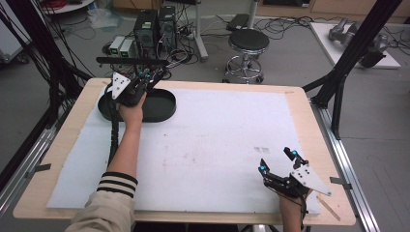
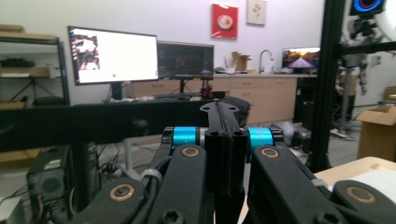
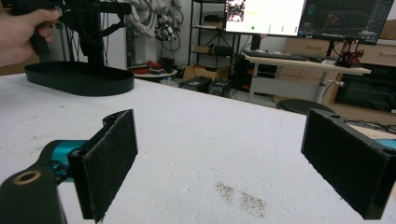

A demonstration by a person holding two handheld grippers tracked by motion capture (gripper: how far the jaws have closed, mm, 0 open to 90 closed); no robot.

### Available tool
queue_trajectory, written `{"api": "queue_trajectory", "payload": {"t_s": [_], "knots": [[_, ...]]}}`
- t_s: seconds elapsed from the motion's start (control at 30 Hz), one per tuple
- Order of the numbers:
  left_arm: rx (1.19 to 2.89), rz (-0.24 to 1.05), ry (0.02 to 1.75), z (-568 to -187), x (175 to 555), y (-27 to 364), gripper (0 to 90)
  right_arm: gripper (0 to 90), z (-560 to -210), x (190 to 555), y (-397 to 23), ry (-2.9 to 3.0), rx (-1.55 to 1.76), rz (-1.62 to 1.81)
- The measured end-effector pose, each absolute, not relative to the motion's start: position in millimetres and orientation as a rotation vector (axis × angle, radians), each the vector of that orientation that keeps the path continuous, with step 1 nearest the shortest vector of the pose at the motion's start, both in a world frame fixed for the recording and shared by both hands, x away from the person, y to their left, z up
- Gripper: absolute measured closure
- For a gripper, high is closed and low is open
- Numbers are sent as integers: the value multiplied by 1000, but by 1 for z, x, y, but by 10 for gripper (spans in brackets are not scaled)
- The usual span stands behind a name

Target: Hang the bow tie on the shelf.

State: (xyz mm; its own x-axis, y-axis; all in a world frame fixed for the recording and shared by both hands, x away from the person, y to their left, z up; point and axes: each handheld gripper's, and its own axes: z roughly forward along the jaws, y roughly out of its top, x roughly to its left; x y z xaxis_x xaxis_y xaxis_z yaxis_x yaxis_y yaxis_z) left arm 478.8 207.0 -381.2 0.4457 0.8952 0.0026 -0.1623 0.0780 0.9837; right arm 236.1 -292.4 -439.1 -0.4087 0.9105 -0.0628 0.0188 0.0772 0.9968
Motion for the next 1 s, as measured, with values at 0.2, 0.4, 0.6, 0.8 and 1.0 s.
{"api": "queue_trajectory", "payload": {"t_s": [0.2, 0.4, 0.6, 0.8, 1.0], "knots": [[1254, 940, 800, -386, 482, 209, 890, 99, -439, 237, -290, 1580, 950, 1435], [1257, 948, 829, -390, 485, 208, 890, 100, -439, 236, -288, 1587, 942, 1431], [1221, 946, 846, -391, 487, 211, 890, 99, -439, 237, -287, 1589, 935, 1432], [1220, 962, 864, -388, 491, 210, 890, 99, -439, 238, -286, 1595, 928, 1431], [1208, 956, 866, -385, 493, 207, 891, 99, -439, 238, -284, 1600, 928, 1430]]}}
